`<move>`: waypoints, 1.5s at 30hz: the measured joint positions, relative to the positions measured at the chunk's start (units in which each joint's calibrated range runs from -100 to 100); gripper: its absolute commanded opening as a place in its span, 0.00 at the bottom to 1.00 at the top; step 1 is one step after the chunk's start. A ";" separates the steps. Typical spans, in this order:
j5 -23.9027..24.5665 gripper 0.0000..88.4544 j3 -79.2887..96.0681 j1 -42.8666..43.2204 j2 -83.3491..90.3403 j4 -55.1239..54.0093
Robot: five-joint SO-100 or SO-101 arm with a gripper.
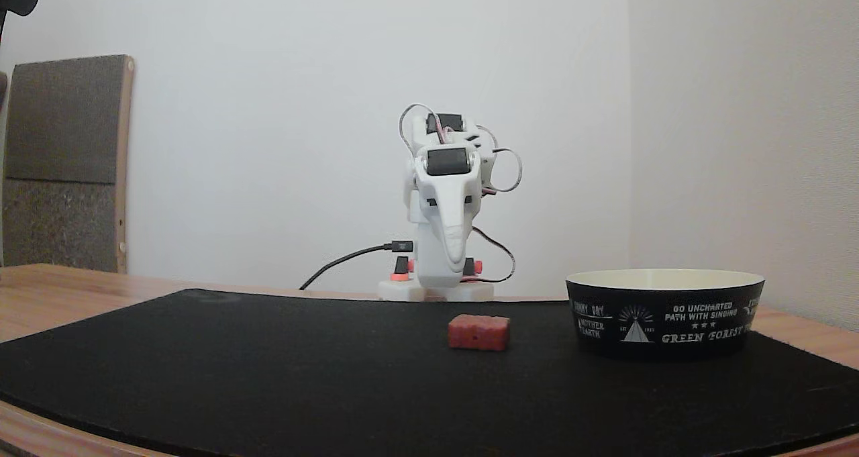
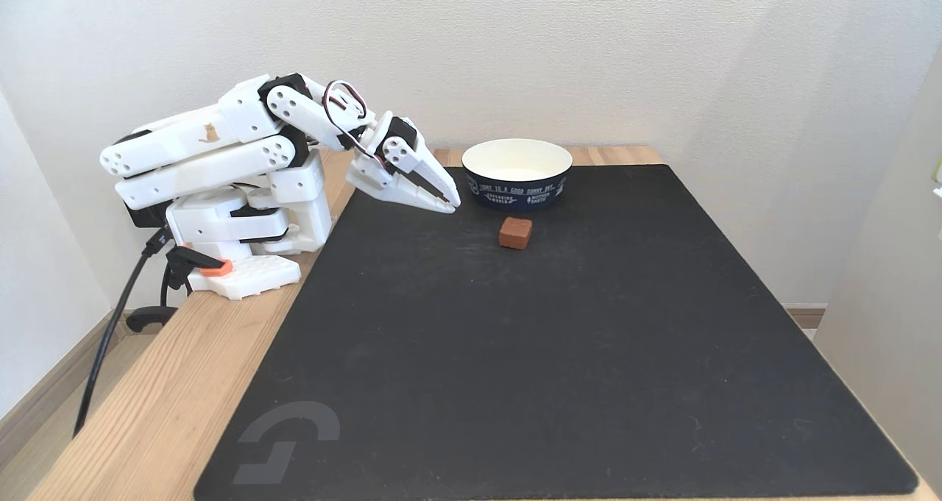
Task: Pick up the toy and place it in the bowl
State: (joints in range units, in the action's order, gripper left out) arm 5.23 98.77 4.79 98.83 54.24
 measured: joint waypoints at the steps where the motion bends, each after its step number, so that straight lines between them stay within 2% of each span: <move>1: 0.00 0.03 0.00 0.00 0.00 0.00; 13: -0.21 0.03 0.00 0.00 0.00 0.00; 17: -0.21 0.24 0.00 -0.08 0.00 0.00; 18: -0.21 0.32 0.00 -0.17 0.00 0.00; 19: -0.21 0.34 0.00 -0.33 0.00 0.00; 27: -0.41 0.35 0.00 -0.33 0.00 0.00; 31: -0.05 0.35 -1.32 -3.66 -2.25 -0.25; 36: 1.54 0.35 -15.40 -4.00 -23.23 -2.36; 38: 5.35 0.35 -26.26 -3.83 -38.80 -2.45; 43: 9.27 0.35 -42.80 -3.91 -64.61 -0.59; 45: 10.14 0.35 -45.63 -3.83 -68.78 0.42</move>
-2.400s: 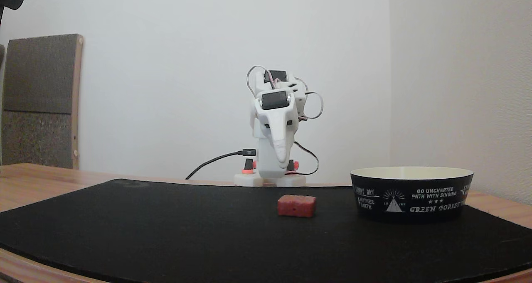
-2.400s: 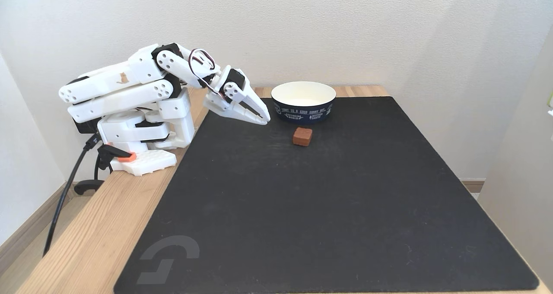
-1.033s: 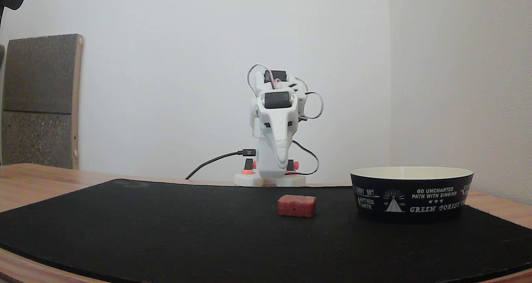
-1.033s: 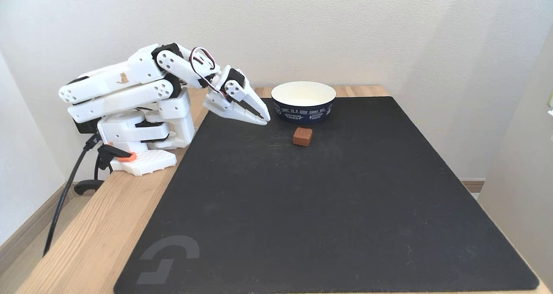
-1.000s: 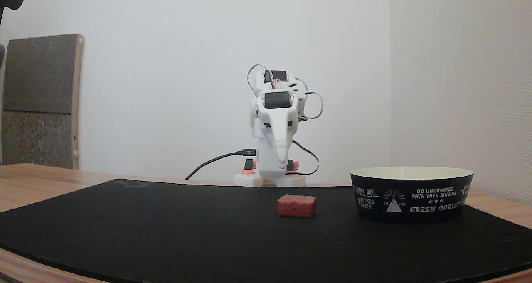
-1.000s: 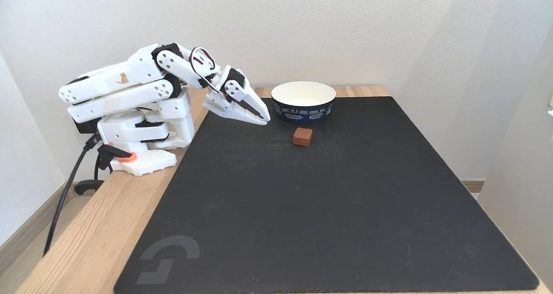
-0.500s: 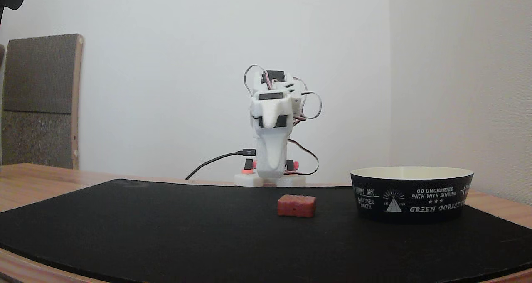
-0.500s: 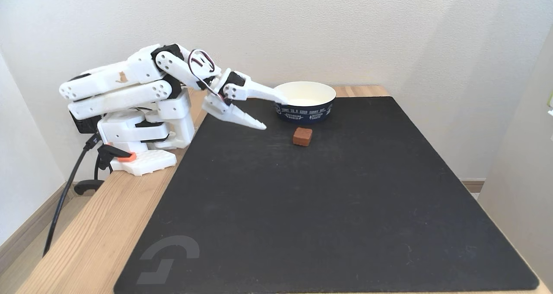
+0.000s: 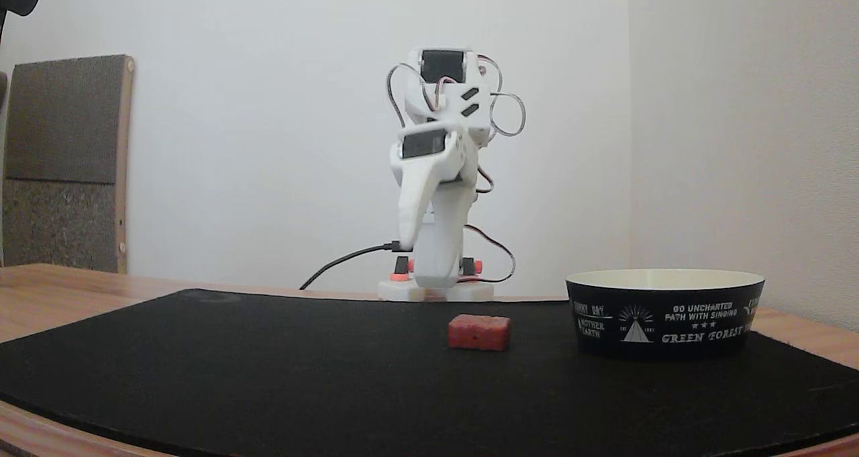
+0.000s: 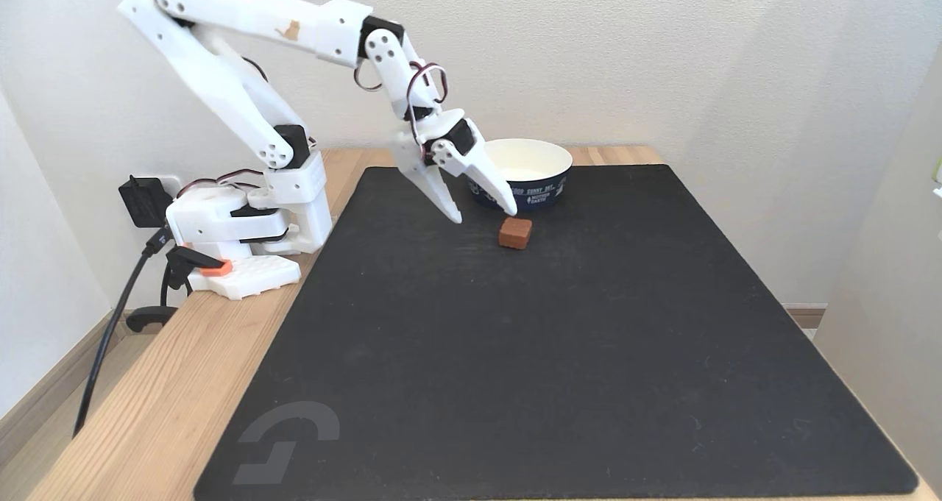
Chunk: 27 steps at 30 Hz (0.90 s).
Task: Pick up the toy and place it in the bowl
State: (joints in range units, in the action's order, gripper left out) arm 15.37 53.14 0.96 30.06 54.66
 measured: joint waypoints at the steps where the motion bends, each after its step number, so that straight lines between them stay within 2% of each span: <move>1: 0.51 0.35 -2.65 0.00 -2.66 0.42; 6: 3.29 0.35 -15.40 0.00 -14.32 4.39; 12: 5.46 0.35 -31.18 4.66 -28.48 9.20; 16: 5.71 0.35 -37.32 7.07 -34.80 10.64; 27: 5.77 0.35 -44.12 6.82 -46.13 12.75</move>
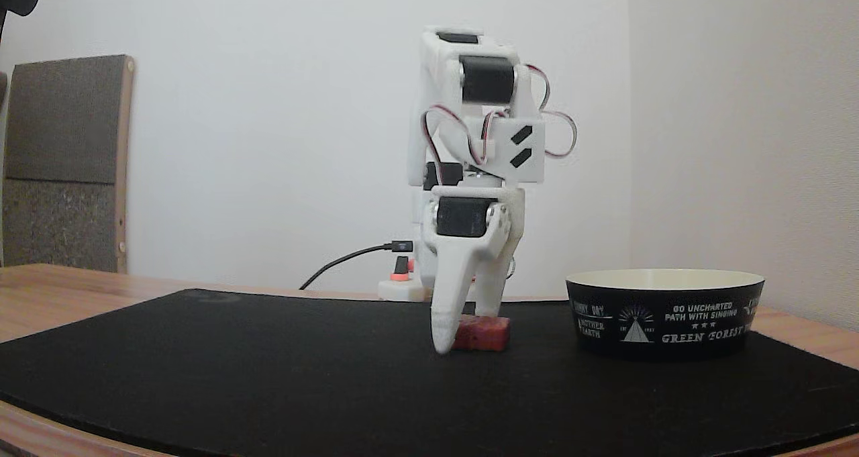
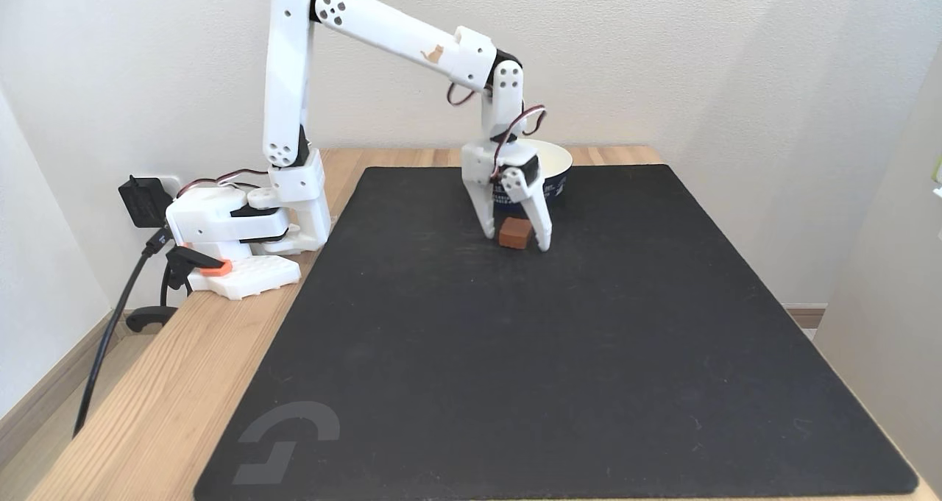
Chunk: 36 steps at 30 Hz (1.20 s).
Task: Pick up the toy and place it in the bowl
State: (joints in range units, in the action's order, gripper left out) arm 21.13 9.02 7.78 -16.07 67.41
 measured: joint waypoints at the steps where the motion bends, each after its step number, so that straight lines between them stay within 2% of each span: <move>1: -0.05 0.35 -0.28 0.00 -0.67 0.00; 4: -0.05 0.34 -0.66 0.00 -1.17 0.08; 6: -0.05 0.28 -0.66 0.00 -1.17 0.08; 7: -0.05 0.23 -0.66 0.00 -1.17 0.08; 8: -0.05 0.10 -0.66 0.00 -1.17 0.08; 10: 0.21 0.01 -0.76 0.00 -1.17 -0.59; 12: 0.10 0.04 -1.42 -0.17 -1.17 -1.27; 22: -0.26 0.03 -1.42 -0.17 -0.33 -2.87; 27: -0.67 0.03 -1.32 0.50 8.74 -3.12; 31: -3.76 0.03 -1.42 5.16 19.90 -5.49; 32: -4.94 0.03 -1.42 9.24 22.48 -6.75; 36: -8.80 0.04 2.55 15.65 23.90 -10.22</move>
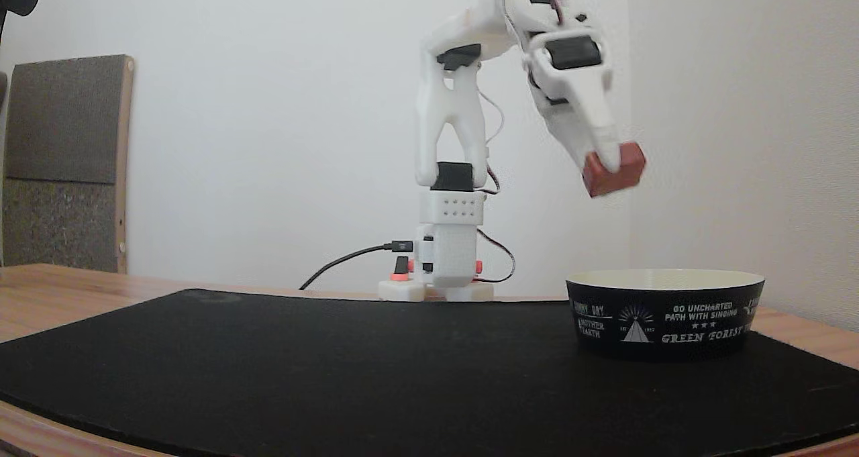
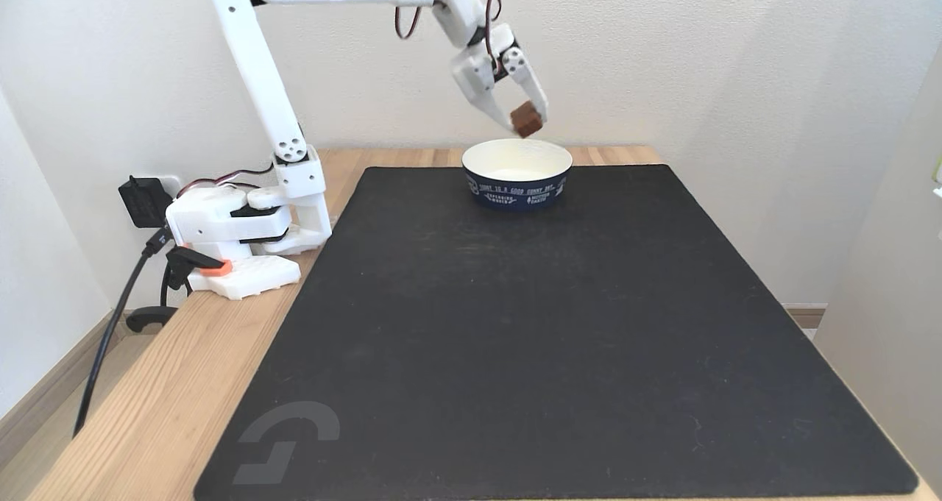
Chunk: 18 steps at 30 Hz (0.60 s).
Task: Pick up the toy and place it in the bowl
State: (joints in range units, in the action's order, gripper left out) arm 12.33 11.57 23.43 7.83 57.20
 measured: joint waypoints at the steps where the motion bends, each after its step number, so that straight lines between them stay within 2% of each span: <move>1: -2.52 0.07 3.59 2.58 -0.08 -2.87; 4: -3.55 0.24 8.60 2.08 0.00 -7.60; 5: -3.81 0.35 11.05 2.08 -0.08 -10.38; 8: -4.38 0.40 15.49 2.91 0.25 -15.20; 11: -4.32 0.35 15.78 2.58 0.42 -16.04; 13: -4.63 0.27 15.78 2.41 0.42 -16.12; 14: -4.63 0.13 15.78 1.66 0.42 -16.12; 15: -4.38 0.04 15.21 0.25 0.58 -16.12; 16: -4.38 0.00 15.21 0.08 0.83 -16.12; 18: -4.63 0.05 15.30 -0.50 3.41 -16.12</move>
State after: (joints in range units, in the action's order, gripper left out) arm 7.70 26.88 22.93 11.24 41.07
